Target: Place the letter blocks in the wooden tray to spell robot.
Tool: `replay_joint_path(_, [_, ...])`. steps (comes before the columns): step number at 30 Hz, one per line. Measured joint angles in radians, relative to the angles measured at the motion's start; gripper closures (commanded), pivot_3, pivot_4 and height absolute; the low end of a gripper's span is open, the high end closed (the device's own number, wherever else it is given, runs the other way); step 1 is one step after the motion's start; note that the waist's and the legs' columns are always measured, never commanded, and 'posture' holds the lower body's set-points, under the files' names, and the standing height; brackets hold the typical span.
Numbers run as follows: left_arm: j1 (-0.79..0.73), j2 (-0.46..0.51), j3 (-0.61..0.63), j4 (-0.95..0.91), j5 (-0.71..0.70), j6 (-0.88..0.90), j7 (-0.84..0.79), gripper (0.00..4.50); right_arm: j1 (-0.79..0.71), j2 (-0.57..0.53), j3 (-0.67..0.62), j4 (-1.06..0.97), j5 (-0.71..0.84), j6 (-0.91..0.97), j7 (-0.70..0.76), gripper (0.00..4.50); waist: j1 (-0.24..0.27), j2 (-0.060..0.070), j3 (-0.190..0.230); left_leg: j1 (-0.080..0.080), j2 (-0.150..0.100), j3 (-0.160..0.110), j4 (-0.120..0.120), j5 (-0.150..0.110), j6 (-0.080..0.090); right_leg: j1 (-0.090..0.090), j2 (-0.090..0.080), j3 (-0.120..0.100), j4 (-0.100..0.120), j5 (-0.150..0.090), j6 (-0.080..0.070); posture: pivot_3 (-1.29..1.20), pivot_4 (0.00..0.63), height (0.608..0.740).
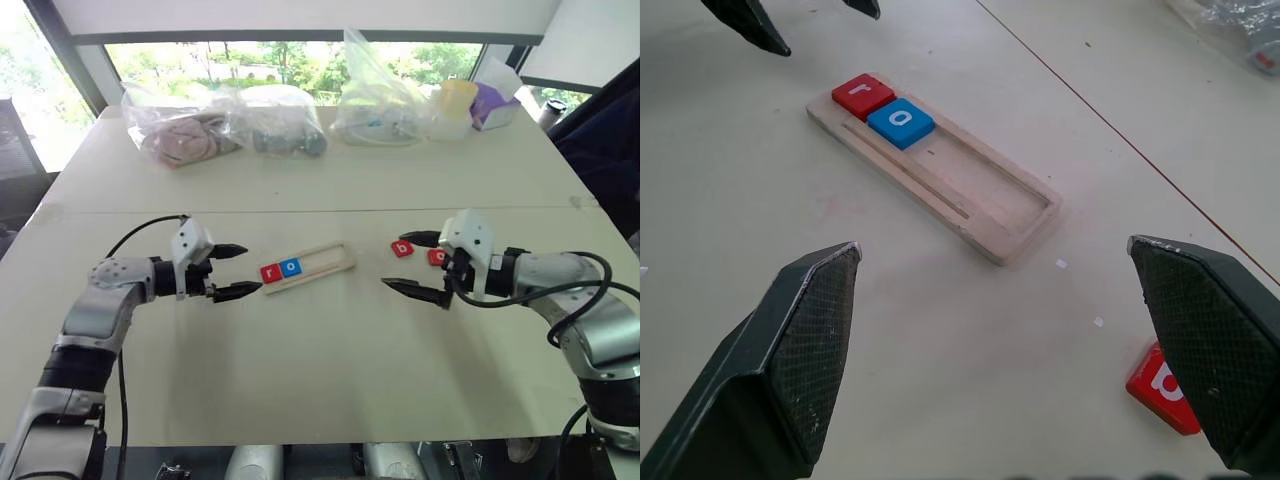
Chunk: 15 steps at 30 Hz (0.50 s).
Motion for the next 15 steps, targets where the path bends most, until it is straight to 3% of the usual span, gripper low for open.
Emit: replay_joint_path(15, [-0.126, -0.084, -0.055, 0.248, 0.117, -0.121, -0.07, 0.0, 0.051, 0.001, -0.021, -0.075, 0.018, 0.035, -0.086, 0.09, 0.0, 0.0, 0.0, 0.0, 0.0, 0.0, 0.001, 0.0, 0.0, -0.001, 0.001, 0.0, 0.003, 0.0, 0.001, 0.0, 0.15, 0.74])
